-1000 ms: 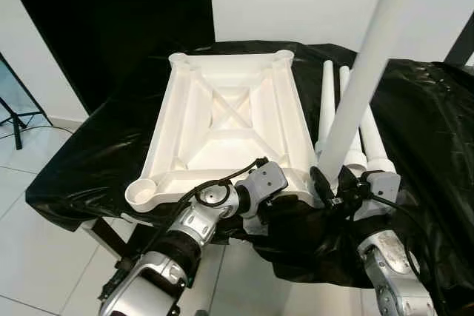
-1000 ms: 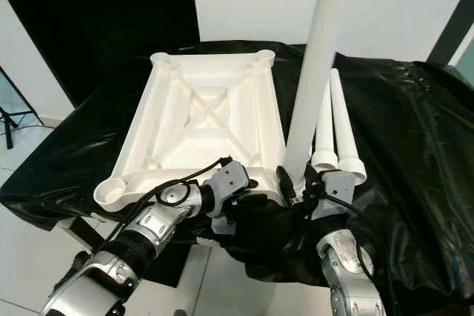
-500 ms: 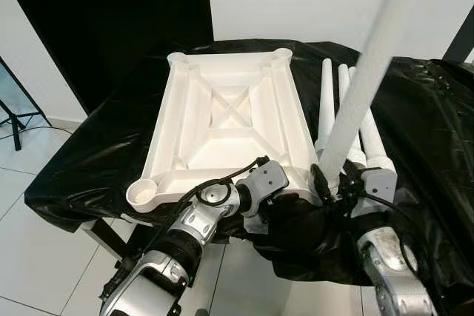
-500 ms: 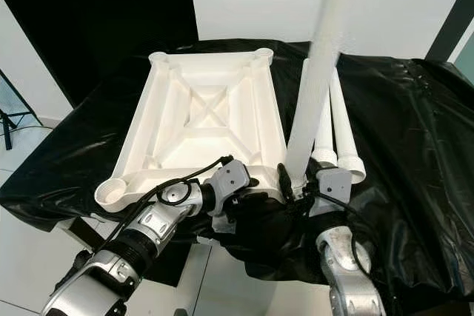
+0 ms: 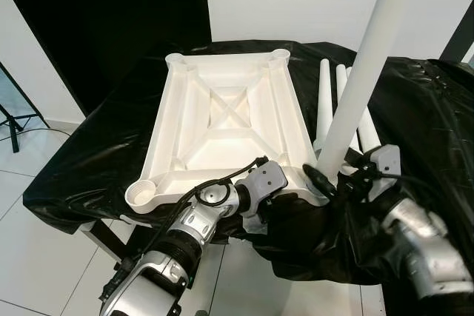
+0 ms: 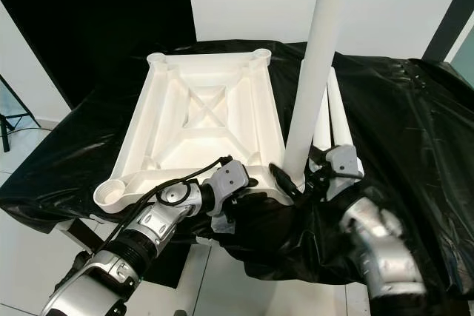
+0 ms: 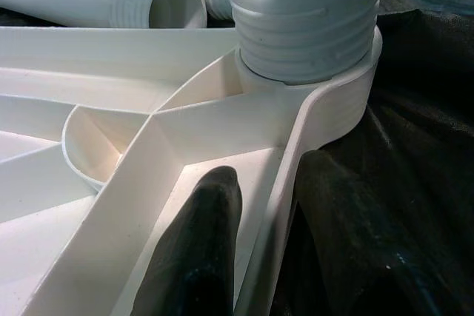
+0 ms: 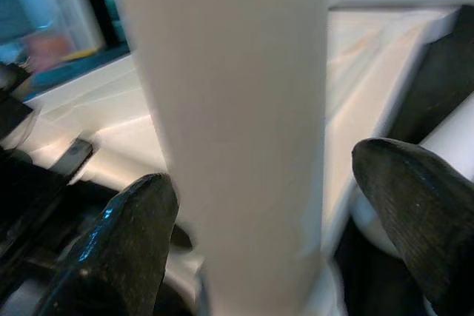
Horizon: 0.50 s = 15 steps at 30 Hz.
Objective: Building children table
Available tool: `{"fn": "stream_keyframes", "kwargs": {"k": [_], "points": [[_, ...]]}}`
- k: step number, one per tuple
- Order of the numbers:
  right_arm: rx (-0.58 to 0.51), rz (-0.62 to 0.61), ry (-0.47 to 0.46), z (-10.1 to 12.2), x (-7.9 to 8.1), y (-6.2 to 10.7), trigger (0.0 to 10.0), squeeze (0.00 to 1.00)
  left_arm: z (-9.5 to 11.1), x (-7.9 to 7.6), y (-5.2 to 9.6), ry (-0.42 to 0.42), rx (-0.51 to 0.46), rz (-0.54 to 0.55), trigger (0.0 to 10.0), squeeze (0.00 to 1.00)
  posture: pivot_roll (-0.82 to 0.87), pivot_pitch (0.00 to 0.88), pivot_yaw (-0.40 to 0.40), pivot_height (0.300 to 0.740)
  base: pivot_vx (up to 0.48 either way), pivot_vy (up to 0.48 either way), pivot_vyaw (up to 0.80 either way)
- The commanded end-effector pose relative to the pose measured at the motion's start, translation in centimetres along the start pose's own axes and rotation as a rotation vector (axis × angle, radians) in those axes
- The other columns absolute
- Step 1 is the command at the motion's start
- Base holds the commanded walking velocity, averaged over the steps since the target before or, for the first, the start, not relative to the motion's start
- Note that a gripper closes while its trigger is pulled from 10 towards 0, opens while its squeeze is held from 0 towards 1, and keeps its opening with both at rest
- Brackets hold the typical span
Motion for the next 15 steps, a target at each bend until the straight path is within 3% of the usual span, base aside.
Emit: {"fn": "stream_keyframes", "kwargs": {"k": [1,7,8,9,12,13,15], "points": [[0.051,0.08,-0.04,-0.9,0.4,-0.3,10.0,0.0,-2.3,-1.0,0.2,0.051,0.085,-0.025,10.0,0.0,0.17,0.0,-0.003,0.74,0.0,0.0,0.0],[0.094,0.14,-0.036,-1.3,-0.3,-0.7,10.0,0.0,-2.5,-1.0,0.4,0.053,0.088,-0.02,10.0,0.0,0.18,0.0,-0.005,0.74,0.0,0.0,0.0],[0.1,0.168,-0.029,-1.3,-0.4,-0.8,5.4,0.0,-2.5,-1.0,0.5,0.054,0.089,-0.018,10.0,0.0,0.19,0.0,-0.005,0.74,0.0,0.0,0.0],[0.104,0.186,-0.025,-1.3,-0.5,-0.9,1.9,0.0,-2.6,-1.1,0.5,0.054,0.09,-0.017,10.0,0.0,0.19,0.0,-0.004,0.74,0.0,0.0,0.0],[0.106,0.202,-0.02,-1.3,-0.8,-1.0,1.9,0.0,-2.7,-1.1,0.6,0.054,0.092,-0.016,10.0,0.0,0.19,0.0,-0.004,0.74,0.0,0.0,0.0],[0.104,0.194,-0.016,-1.2,-1.3,-1.1,0.0,0.0,-2.7,-1.1,0.6,0.053,0.092,-0.016,10.0,0.0,0.19,0.0,-0.005,0.74,0.0,0.0,0.0],[0.102,0.19,-0.015,-1.2,-1.6,-1.1,0.0,0.0,-2.7,-1.0,0.6,0.053,0.092,-0.015,10.0,0.0,0.19,0.0,-0.006,0.74,0.0,0.0,0.0]]}}
Point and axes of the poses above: a point about 5 cm out from each wrist's last joint towards the gripper, its own y axis pointing back from the gripper into the wrist, its own z axis along the axis of the wrist's last joint, x = y × z, the point moved 2 cm from there along -y, pointing out of the wrist towards the gripper, and after that the axes turned 1 degree about -y, right-handed, at the moved point
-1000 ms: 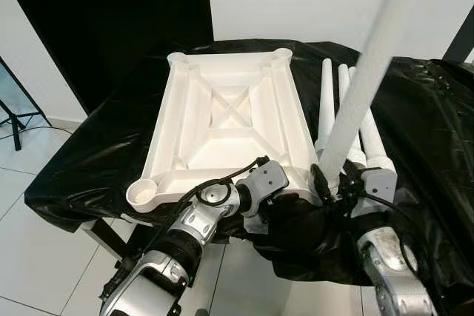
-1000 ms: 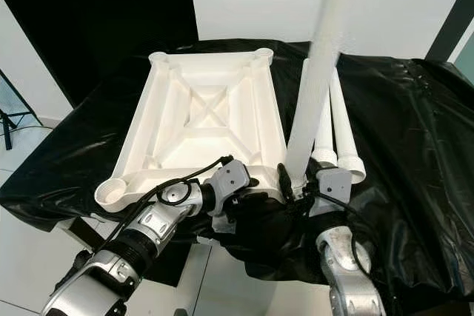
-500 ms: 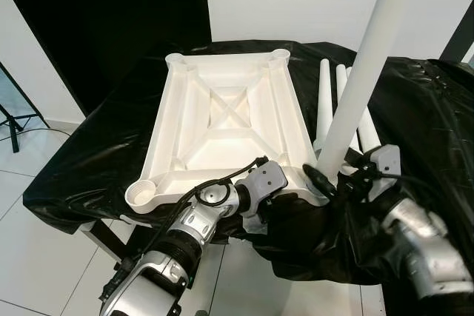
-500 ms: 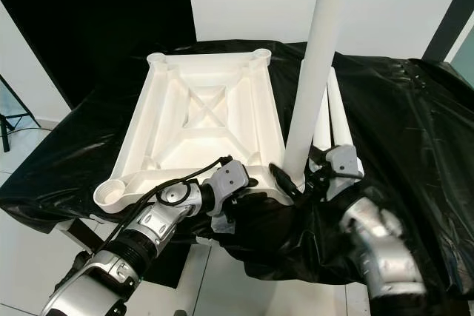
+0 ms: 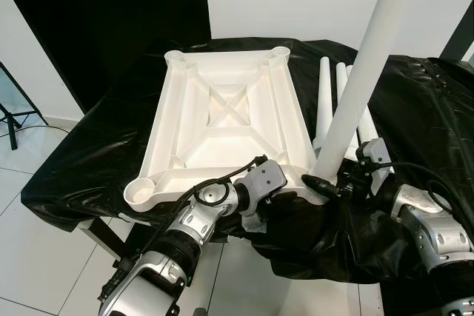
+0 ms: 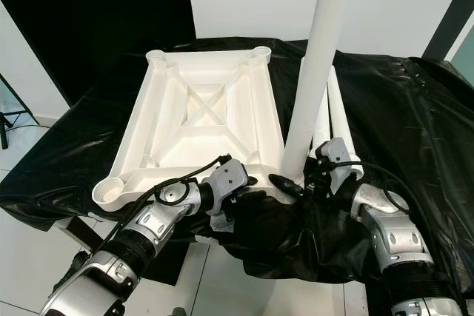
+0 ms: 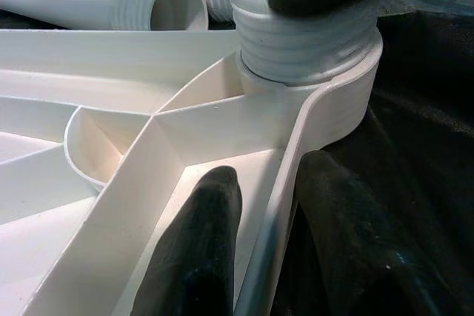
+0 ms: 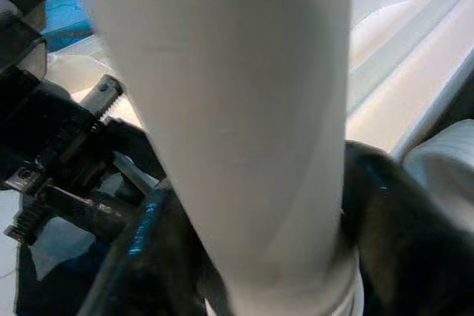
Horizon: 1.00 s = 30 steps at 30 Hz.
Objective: Building children table
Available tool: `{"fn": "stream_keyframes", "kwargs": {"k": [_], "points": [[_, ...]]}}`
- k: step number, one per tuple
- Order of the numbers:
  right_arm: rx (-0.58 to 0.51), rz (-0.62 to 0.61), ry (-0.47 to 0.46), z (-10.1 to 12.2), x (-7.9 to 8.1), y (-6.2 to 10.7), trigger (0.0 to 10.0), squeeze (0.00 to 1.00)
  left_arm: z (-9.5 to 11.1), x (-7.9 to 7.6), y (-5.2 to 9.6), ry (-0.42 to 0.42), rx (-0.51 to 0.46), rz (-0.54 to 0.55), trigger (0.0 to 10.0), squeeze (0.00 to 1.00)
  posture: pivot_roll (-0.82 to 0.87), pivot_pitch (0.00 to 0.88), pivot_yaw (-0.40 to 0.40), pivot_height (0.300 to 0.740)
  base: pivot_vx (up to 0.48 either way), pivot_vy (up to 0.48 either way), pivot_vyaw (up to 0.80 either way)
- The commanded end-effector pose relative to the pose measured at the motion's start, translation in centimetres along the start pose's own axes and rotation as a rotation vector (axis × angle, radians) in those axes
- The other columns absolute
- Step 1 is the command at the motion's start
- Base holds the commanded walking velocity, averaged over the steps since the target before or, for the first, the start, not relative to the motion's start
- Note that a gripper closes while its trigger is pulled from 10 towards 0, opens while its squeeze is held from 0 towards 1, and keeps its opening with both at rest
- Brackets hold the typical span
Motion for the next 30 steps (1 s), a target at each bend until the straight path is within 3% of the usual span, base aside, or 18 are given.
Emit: {"fn": "stream_keyframes", "kwargs": {"k": [1,8,13,15,18,20,25,28,30], "points": [[0.009,0.008,-0.009,-0.3,-0.2,0.0,0.0,0.0,-2.6,-1.1,0.3,0.059,0.095,-0.023,10.0,0.0,0.19,0.0,-0.006,0.74,0.0,0.0,0.0],[0.003,-0.006,-0.047,-1.1,0.3,0.2,0.0,0.0,-2.7,-1.2,0.3,0.057,0.097,-0.024,10.0,0.0,0.19,0.0,-0.006,0.74,0.0,0.0,0.0],[-0.023,-0.081,-0.102,-2.3,1.8,0.1,0.0,0.0,-2.6,-1.2,0.3,0.056,0.097,-0.025,10.0,0.0,0.19,0.0,-0.009,0.74,0.0,0.0,0.0],[-0.053,-0.236,-0.161,-3.6,4.1,0.1,0.0,0.0,-2.6,-1.2,0.3,0.054,0.096,-0.025,10.0,0.0,0.2,0.0,-0.011,0.74,0.0,0.0,0.0],[-0.063,-0.315,-0.183,-4.0,4.8,0.3,0.0,0.0,-2.6,-1.2,0.3,0.054,0.097,-0.026,10.0,0.0,0.2,0.0,-0.01,0.74,0.0,0.0,0.0],[-0.08,-0.437,-0.188,-4.4,5.6,0.8,0.0,0.0,-2.8,-1.3,0.4,0.057,0.1,-0.025,10.0,0.0,0.19,0.0,-0.005,0.74,0.0,0.0,0.0],[-0.107,-0.591,-0.168,-4.2,5.2,1.4,0.0,0.0,-2.9,-1.5,0.4,0.057,0.102,-0.033,10.0,0.0,0.18,0.0,-0.006,0.74,0.0,0.0,0.0],[-0.148,-0.79,-0.147,-3.4,4.3,1.7,0.0,0.0,-2.6,-1.6,0.1,0.058,0.097,-0.038,10.0,0.0,0.18,0.0,-0.008,0.74,0.0,0.0,0.0],[-0.146,-0.815,-0.147,-3.4,4.2,1.9,0.0,0.0,-2.6,-1.6,0.0,0.058,0.094,-0.042,10.0,0.0,0.17,0.0,0.001,0.74,0.0,0.0,0.0]]}}
Point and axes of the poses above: a point about 5 cm out from each wrist's last joint towards the gripper, its own y axis pointing back from the gripper into the wrist, its own z axis along the axis of the wrist's last joint, x = y × z, the point moved 2 cm from there along -y, pointing out of the wrist towards the gripper, and after that the axes turned 1 degree about -y, right-handed, at the moved point
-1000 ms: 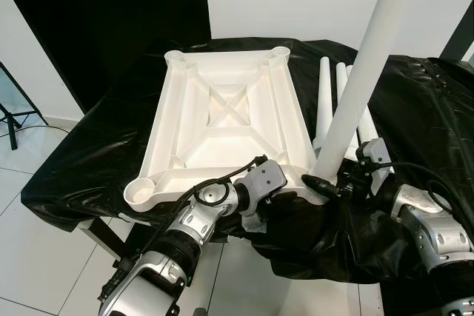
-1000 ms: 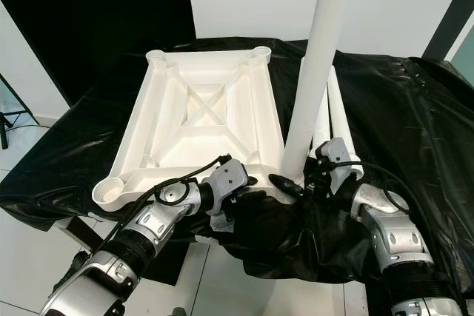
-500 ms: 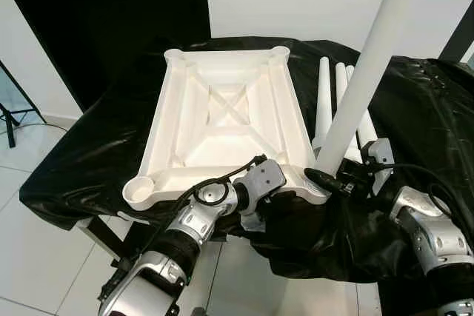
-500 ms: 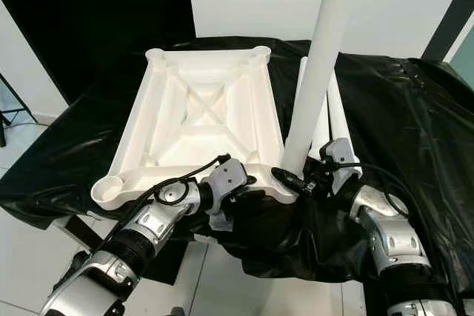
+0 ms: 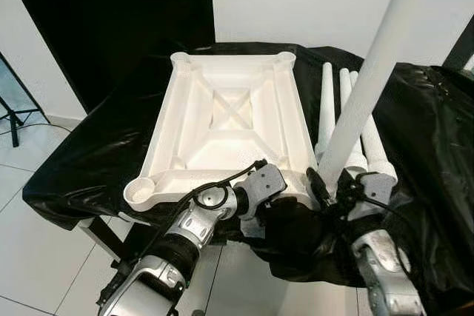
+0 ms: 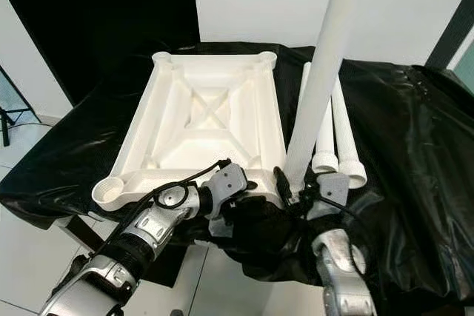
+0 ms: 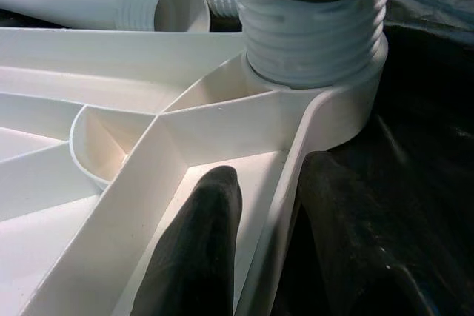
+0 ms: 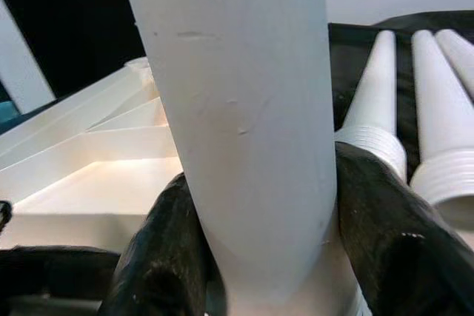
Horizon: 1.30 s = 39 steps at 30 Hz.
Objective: Building children table
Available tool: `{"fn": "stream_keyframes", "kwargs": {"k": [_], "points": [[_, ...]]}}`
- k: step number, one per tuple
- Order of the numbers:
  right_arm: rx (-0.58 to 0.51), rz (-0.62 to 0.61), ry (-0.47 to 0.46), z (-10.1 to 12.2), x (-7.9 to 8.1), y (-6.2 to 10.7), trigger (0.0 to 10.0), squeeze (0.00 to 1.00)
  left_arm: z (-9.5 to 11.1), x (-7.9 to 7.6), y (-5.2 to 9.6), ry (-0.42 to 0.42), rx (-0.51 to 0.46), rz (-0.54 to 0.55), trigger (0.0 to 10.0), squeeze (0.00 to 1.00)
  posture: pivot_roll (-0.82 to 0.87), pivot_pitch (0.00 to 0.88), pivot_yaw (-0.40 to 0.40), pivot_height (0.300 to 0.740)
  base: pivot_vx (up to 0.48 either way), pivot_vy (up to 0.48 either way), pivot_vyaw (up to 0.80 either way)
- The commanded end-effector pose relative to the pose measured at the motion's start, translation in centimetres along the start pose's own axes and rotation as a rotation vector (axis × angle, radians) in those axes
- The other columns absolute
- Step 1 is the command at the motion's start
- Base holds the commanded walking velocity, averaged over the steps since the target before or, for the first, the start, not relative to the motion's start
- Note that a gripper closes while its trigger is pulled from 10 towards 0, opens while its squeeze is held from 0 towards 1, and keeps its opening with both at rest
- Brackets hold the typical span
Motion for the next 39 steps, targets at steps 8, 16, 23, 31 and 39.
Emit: {"fn": "stream_keyframes", "kwargs": {"k": [8,16,23,31,39], "points": [[0.083,-0.104,0.036,-1.4,-1.6,1.1,1.1,0.0,-2.4,-1.1,0.2,0.049,0.098,-0.036,10.0,0.0,0.17,0.0,0.0,0.74,0.0,0.0,0.0],[0.058,-0.055,0.108,-0.8,-1.9,0.4,10.0,1.0,-2.5,-1.0,0.2,0.052,0.099,-0.028,10.0,0.0,0.18,0.0,-0.006,0.74,0.0,0.0,0.0],[0.032,0.035,0.134,0.2,-2.5,-0.6,10.0,0.0,-2.5,-1.0,0.2,0.053,0.099,-0.027,10.0,0.0,0.18,0.0,-0.004,0.74,0.0,0.0,0.0],[0.112,0.336,0.079,0.3,-2.5,-1.4,10.0,0.0,-2.5,-1.1,0.1,0.051,0.098,-0.029,10.0,0.0,0.18,0.0,-0.008,0.74,0.0,0.0,0.0],[0.196,0.575,0.072,0.2,-2.8,-1.5,0.0,0.0,-2.5,-1.0,0.2,0.052,0.1,-0.022,10.0,0.0,0.19,0.0,-0.012,0.74,0.0,0.0,0.0]]}}
Point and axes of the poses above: a point about 5 cm out from each wrist's last joint towards the gripper, its own y axis pointing back from the gripper into the wrist, its own z axis along the axis of the wrist's last joint, x = y × z, the point moved 2 cm from there along -y, pointing out of the wrist towards the gripper, and after that the axes turned 1 degree about -y, right-handed, at the moved point
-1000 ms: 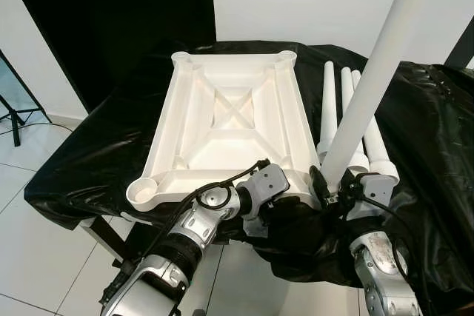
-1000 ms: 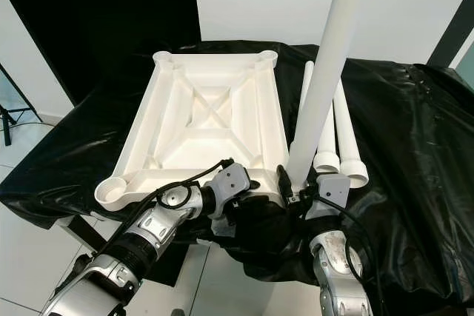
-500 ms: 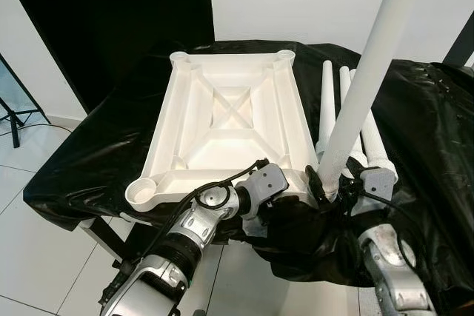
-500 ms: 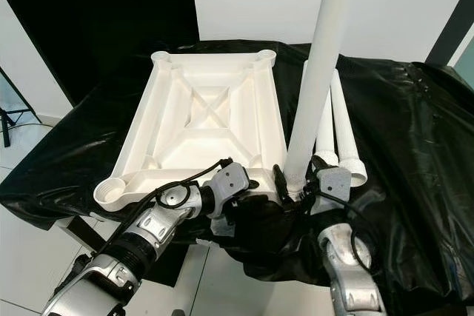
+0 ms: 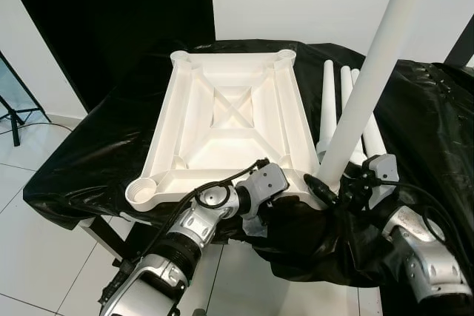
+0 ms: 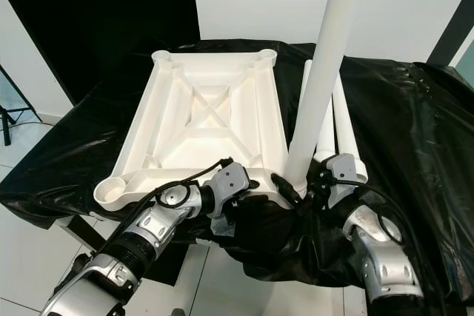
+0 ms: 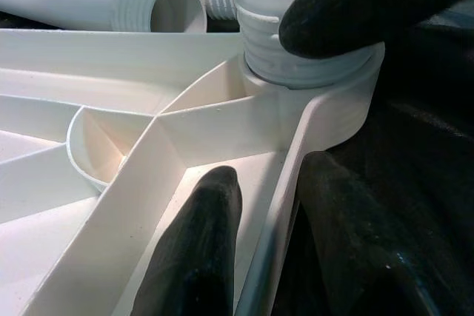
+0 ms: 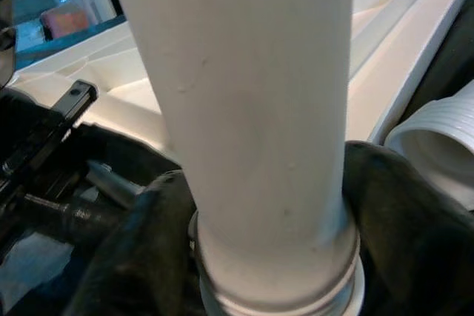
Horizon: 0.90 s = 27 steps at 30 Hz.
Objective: Building children table
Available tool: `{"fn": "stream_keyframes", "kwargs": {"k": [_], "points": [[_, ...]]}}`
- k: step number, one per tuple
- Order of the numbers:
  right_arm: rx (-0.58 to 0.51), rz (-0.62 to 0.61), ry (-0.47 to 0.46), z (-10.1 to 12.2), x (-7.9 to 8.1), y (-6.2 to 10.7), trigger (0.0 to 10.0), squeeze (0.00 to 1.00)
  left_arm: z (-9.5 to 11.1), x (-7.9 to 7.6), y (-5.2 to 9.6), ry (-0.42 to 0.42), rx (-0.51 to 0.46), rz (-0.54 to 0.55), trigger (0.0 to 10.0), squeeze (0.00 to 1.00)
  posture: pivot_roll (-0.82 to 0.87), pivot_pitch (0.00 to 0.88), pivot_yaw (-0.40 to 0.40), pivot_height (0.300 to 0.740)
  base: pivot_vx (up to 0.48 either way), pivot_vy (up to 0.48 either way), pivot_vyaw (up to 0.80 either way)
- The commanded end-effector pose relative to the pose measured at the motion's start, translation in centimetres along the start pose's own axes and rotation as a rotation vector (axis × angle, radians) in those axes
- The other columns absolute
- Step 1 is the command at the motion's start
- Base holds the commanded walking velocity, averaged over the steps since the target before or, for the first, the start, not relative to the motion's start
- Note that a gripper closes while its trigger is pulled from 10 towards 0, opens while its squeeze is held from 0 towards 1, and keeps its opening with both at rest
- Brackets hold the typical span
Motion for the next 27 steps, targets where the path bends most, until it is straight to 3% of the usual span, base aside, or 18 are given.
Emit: {"fn": "stream_keyframes", "kwargs": {"k": [1,11,14,15,16,18,21,23,26,27], "points": [[0.011,0.043,-0.02,-0.1,-0.1,-0.2,0.0,0.0,-2.7,-1.1,0.3,0.057,0.105,-0.022,10.0,0.0,0.19,0.0,-0.012,0.74,0.0,0.0,0.0],[0.01,0.066,-0.033,0.3,-1.1,-0.2,0.0,0.0,-2.6,-0.8,0.3,0.051,0.103,-0.017,10.0,0.0,0.19,0.0,-0.007,0.74,0.0,0.0,0.0],[-0.028,-0.03,-0.073,-0.1,-1.2,0.2,0.0,0.0,-2.6,-0.8,0.4,0.051,0.103,-0.017,10.0,0.0,0.2,0.0,-0.009,0.74,0.0,0.0,0.0],[-0.068,-0.152,-0.087,-0.4,-1.0,0.5,0.0,0.0,-2.6,-0.8,0.5,0.052,0.104,-0.016,10.0,0.0,0.19,0.0,-0.009,0.74,0.0,0.0,0.0],[-0.068,-0.152,-0.087,-0.4,-1.0,0.5,0.0,0.0,-2.6,-0.8,0.5,0.052,0.104,-0.016,10.0,0.0,0.19,0.0,-0.009,0.74,0.0,0.0,0.0],[-0.079,-0.295,-0.091,-1.0,-0.1,0.6,0.0,0.0,-2.7,-0.9,0.5,0.054,0.106,-0.018,10.0,0.0,0.2,0.0,-0.007,0.74,0.0,0.0,0.0],[-0.078,-0.347,-0.096,-1.2,0.2,0.7,0.0,0.0,-2.8,-1.0,0.5,0.055,0.108,-0.019,10.0,0.0,0.2,0.0,-0.007,0.74,0.0,0.0,0.0],[-0.081,-0.43,-0.095,-1.4,1.3,0.9,0.0,0.0,-2.8,-1.0,0.5,0.054,0.109,-0.022,10.0,0.0,0.19,0.0,-0.002,0.74,0.0,0.0,0.0],[-0.083,-0.492,-0.107,-1.6,1.4,1.2,0.0,0.0,-2.8,-1.0,0.5,0.053,0.11,-0.024,10.0,0.0,0.19,0.0,0.003,0.74,0.0,0.0,0.0],[-0.085,-0.564,-0.106,-1.7,1.1,1.6,0.0,0.0,-2.8,-1.0,0.5,0.052,0.11,-0.026,10.0,0.0,0.19,0.0,0.005,0.74,0.0,0.0,0.0]]}}
Point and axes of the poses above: a point about 5 cm out from each wrist's last joint towards the gripper, its own y axis pointing back from the gripper into the wrist, its own z axis along the axis of the wrist's last joint, x = y × z, the point moved 2 cm from there along -y, pointing out of the wrist towards the gripper, and after that the axes turned 1 degree about -y, right-handed, at the moved point
